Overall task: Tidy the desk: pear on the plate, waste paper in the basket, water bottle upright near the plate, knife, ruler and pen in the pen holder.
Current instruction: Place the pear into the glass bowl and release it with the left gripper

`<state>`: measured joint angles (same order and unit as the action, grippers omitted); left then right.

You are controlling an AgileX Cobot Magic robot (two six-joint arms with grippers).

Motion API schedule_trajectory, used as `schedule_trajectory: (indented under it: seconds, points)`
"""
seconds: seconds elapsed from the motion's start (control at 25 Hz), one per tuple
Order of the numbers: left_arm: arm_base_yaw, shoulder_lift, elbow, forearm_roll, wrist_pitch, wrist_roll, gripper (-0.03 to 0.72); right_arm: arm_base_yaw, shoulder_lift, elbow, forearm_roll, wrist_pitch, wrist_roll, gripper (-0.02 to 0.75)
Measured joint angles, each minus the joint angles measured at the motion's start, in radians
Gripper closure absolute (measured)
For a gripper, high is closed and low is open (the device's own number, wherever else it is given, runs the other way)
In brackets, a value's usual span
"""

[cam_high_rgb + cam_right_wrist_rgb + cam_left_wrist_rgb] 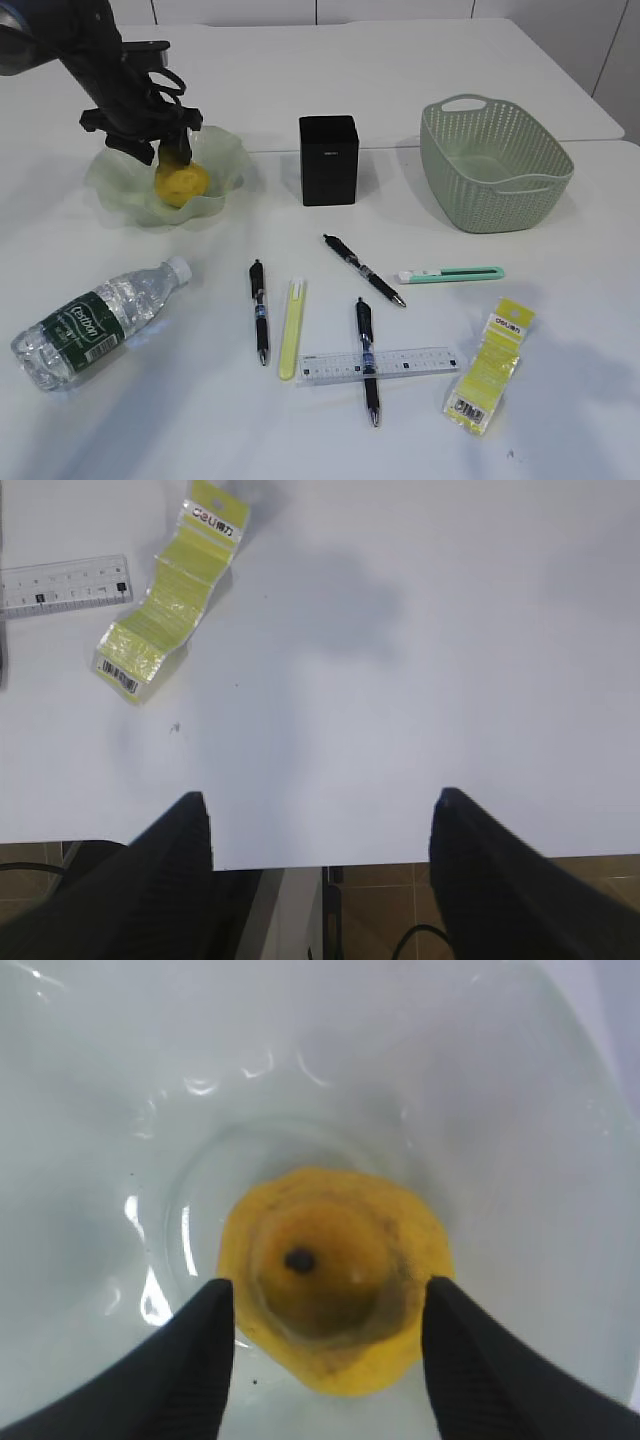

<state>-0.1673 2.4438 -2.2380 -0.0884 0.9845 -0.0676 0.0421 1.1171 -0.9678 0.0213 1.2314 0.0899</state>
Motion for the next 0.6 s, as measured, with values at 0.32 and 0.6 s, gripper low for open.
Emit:
schedule_trajectory:
  seconds: [0.32, 0.6]
  points:
    - [0.043, -0.022, -0.088, -0.026, 0.153, 0.002, 0.265, 0.000, 0.007, 0.000, 0.026, -0.054, 0.002, 0.205]
    - [0.071, -0.088, -0.090, -0.045, 0.246, 0.002, 0.265, 0.000, 0.052, -0.003, 0.060, -0.061, 0.002, 0.204]
